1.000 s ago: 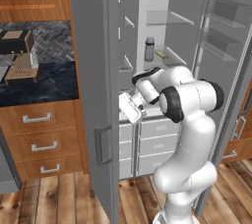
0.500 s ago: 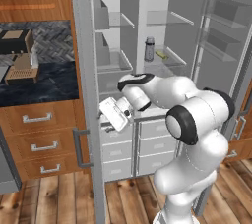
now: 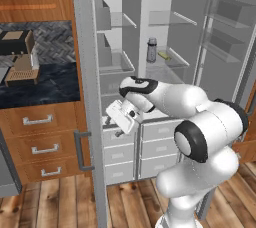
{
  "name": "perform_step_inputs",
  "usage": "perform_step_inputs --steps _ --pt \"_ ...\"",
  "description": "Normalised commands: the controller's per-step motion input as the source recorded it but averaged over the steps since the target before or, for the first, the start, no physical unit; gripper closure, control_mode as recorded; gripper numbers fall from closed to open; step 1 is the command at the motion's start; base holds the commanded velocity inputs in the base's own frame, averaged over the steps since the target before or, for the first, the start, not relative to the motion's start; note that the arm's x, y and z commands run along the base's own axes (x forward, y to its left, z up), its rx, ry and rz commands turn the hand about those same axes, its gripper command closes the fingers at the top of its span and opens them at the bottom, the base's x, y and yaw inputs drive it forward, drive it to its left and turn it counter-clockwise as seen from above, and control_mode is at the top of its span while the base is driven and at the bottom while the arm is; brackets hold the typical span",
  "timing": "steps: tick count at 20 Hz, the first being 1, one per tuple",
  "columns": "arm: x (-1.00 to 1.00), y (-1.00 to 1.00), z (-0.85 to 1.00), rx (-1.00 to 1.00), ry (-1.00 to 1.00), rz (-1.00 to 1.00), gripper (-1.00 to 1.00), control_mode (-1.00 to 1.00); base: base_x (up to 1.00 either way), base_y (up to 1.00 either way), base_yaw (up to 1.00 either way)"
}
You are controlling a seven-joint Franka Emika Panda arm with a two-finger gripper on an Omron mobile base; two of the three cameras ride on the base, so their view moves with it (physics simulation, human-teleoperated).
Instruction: Retrieve the butter from the fridge and place it on a plate on the dining table. Then retrieve the butter knife by the fridge and place it near the plate.
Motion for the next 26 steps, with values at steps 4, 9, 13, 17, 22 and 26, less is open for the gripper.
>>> perform_step_inputs --steps 4,9,13,17,22,26 --pt "0.00 -0.99 -0.03 -0.60 0.00 0.06 -1.00 -1.00 0.00 0.00 0.00" --pt "-0.23 -0.82 -0.08 -0.58 -0.15 0.45 -1.00 -1.00 0.00 0.00 0.00" --pt "-0.36 -0.72 0.01 -0.54 -0.21 0.53 -1.00 -1.00 0.00 0.00 0.00" --pt "-0.73 -0.46 0.27 -0.18 -0.10 0.17 -1.00 -1.00 0.00 0.00 0.00" --pt "0.04 -0.55 -0.15 -0.04 0.09 0.07 -1.00 -1.00 0.00 0.00 0.00" --pt "0.26 -0.77 -0.04 0.01 0.08 0.46 -1.00 -1.00 0.00 0.00 0.00"
